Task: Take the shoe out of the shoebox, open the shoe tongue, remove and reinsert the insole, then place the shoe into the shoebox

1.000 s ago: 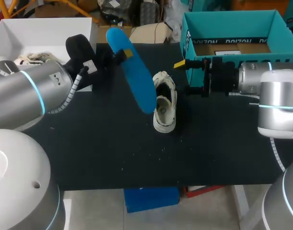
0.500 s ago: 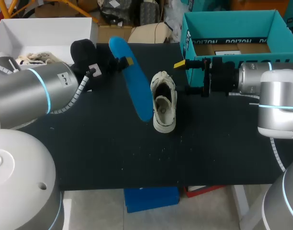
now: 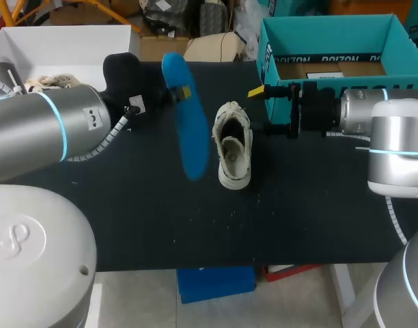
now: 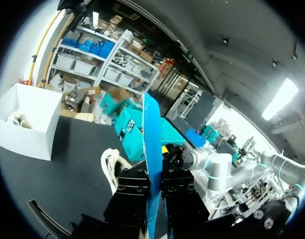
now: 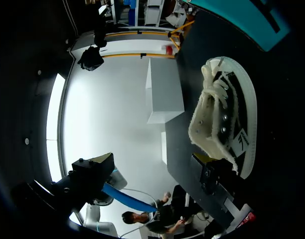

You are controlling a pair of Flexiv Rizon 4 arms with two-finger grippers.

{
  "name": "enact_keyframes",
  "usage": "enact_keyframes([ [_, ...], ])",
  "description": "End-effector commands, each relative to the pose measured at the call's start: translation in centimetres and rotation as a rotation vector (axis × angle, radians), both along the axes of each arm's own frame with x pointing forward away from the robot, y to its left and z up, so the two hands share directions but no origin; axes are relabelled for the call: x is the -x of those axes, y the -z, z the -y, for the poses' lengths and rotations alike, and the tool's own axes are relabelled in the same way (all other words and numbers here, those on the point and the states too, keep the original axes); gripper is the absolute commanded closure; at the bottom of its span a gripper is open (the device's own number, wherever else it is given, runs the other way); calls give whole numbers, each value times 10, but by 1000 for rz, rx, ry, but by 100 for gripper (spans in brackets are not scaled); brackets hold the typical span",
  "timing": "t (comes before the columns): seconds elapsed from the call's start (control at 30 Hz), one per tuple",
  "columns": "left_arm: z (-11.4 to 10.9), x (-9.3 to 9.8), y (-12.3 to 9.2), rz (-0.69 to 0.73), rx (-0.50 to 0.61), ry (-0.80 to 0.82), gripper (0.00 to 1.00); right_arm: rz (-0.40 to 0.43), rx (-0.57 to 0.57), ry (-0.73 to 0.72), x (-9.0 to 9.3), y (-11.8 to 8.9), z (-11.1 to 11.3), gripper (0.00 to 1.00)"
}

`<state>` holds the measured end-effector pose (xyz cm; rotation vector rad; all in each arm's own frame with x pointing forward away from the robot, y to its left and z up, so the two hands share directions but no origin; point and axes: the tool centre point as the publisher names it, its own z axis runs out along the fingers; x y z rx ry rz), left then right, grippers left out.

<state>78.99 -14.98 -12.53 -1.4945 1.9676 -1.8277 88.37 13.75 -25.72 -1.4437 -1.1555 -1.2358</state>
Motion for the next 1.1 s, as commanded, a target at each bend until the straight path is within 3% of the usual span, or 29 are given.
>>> enact_keyframes([
  [0.03,12,-1,7,-445,-490,601,100,0,1,2,0,0,-1,0],
  [0.2,16,-4,18,-564,-671,649,100,0,1,2,0,0,-1,0],
  [0.53,3,-8,24,-739,-697,487,100,0,1,2,0,0,-1,0],
  [0.77,-12,-19,26,-840,-521,307,100,0,1,2,0,0,-1,0],
  [1.1,-18,-27,30,-895,-331,265,100,0,1,2,0,0,-1,0],
])
